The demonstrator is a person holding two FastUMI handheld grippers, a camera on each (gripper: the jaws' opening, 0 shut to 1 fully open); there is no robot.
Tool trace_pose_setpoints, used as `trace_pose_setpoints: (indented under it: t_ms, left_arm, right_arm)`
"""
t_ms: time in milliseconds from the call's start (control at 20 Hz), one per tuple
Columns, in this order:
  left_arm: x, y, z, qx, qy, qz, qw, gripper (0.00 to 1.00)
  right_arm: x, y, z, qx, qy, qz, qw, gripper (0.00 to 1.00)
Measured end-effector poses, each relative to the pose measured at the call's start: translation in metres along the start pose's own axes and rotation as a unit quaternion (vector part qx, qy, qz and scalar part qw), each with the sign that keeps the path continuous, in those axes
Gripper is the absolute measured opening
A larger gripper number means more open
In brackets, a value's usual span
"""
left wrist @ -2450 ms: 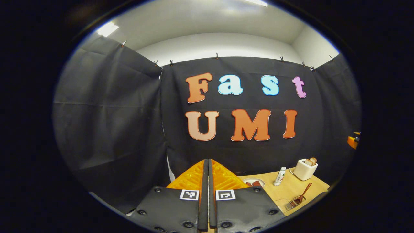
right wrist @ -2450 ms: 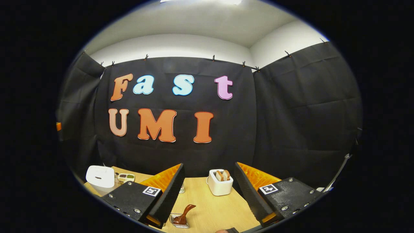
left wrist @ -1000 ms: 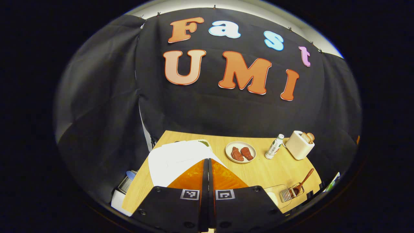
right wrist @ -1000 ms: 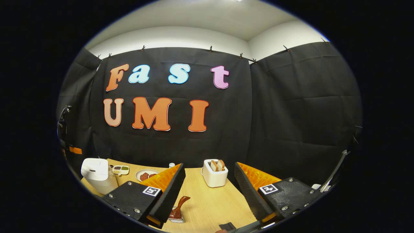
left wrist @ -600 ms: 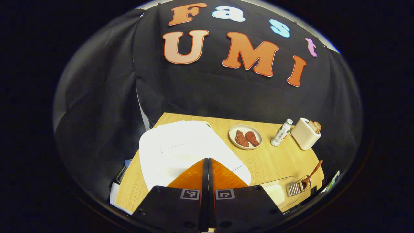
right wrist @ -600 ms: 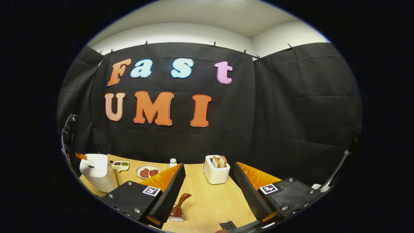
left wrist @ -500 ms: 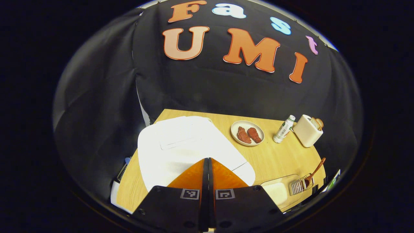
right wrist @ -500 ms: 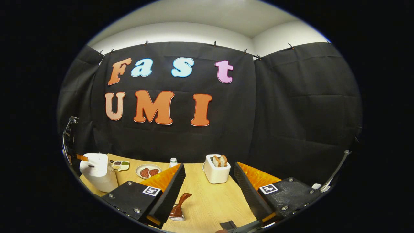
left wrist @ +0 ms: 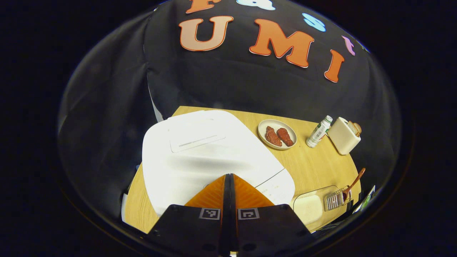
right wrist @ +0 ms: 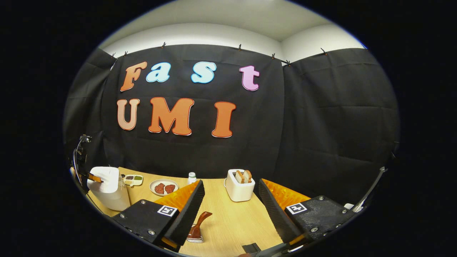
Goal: Close the left gripper, press the button to open the rice cooker; take a wooden spoon from the chopstick holder with the right hand, scoop a spoonful of rice and pour it into the rice cooker, then put the wooden spoon back into the chopstick holder.
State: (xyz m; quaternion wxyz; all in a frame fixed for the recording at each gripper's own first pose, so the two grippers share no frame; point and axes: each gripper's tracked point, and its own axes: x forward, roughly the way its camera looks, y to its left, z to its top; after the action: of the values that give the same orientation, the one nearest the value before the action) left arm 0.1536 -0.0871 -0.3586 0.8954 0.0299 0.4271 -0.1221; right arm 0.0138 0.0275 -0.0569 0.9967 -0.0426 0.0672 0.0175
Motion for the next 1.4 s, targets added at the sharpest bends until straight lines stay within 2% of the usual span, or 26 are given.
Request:
trace_pose_setpoints:
  t_ms: [150,450,650,750,850,1000,1150,1250,1400]
  left_arm:
    - [0.002,0.001,-0.01,-0.007,0.022,-0.006,1.0,0.06]
    - [-0.001,0.001,0.0,-0.008,0.002,-0.008,1.0,0.04]
    - [-0.023,0.003,0.044,-0.016,-0.058,-0.002,0.998,0.04]
    - [-0.046,0.01,0.074,-0.016,-0.097,0.014,0.995,0.05]
    - [-0.086,0.018,0.108,-0.014,-0.148,0.03,0.988,0.04]
    - [-0.15,0.008,0.137,-0.007,-0.216,0.029,0.976,0.04]
    - [-0.221,-0.008,0.157,0.015,-0.297,0.033,0.954,0.03]
    - [-0.257,-0.012,0.16,0.031,-0.327,0.038,0.944,0.04]
    - [-0.293,-0.013,0.166,0.04,-0.348,0.054,0.935,0.03]
  right_arm:
    - [0.001,0.005,-0.002,0.003,0.001,0.004,1.0,0.95]
    - [-0.001,0.009,-0.007,0.011,0.005,0.013,1.0,0.95]
    - [-0.002,0.007,-0.005,0.02,0.001,0.015,1.0,0.95]
    - [-0.003,0.009,-0.004,0.023,0.0,0.017,1.0,0.95]
    - [-0.006,0.009,-0.002,0.024,-0.003,0.018,1.0,0.95]
    - [-0.01,0.006,0.002,0.021,-0.009,0.017,1.0,0.95]
    - [-0.01,0.005,0.007,0.024,-0.014,0.016,0.999,0.95]
    - [-0.008,0.003,0.009,0.026,-0.016,0.017,0.999,0.95]
    - [-0.007,0.006,0.011,0.032,-0.02,0.019,0.999,0.95]
